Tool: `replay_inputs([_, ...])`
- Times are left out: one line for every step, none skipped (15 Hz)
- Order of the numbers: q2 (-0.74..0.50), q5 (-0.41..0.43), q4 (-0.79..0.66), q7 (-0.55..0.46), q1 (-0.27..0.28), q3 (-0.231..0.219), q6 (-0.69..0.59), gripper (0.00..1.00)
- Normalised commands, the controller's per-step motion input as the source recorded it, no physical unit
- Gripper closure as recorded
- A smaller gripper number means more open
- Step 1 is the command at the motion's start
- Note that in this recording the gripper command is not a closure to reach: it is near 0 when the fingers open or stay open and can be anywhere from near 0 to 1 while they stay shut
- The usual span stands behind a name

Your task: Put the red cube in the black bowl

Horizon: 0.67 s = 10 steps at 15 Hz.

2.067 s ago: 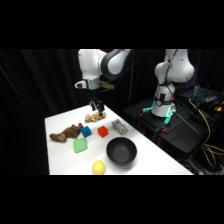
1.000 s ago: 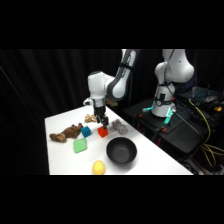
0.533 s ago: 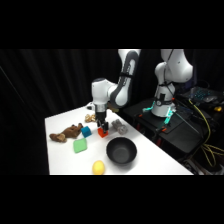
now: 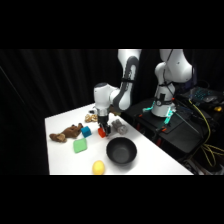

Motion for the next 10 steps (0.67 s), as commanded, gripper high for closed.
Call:
replay_inputs([-0.16, -0.184, -0.11, 0.23, 0.111, -0.107, 0.04, 1.00])
replay_inputs([-0.21, -0.189, -0.13, 0.24, 0.138, -0.139, 0.01, 1.00])
replay_inputs([-0.25, -0.193, -0.14, 0.23, 0.150, -0.154, -0.01, 1.00])
replay_inputs([-0.28, -0.199, -0.15, 0.24, 0.166, -0.173, -0.04, 1.00])
replay_inputs([-0.30, -0.208, -0.15, 0.26, 0.193, -0.205, -0.08, 1.00])
replay_inputs([-0.32, -0.232, -0.13, 0.32, 0.245, -0.260, -0.17, 1.00])
replay_inputs([-0.36, -0.236, -0.12, 0.33, 0.257, -0.261, -0.29, 1.00])
replay_inputs([-0.44, -0.204, -0.14, 0.31, 0.230, -0.209, -0.38, 1.00])
replay_inputs([-0.55, -0.183, -0.16, 0.29, 0.209, -0.159, -0.47, 1.00])
replay_inputs([-0.60, -0.149, -0.17, 0.23, 0.158, -0.093, -0.50, 1.00])
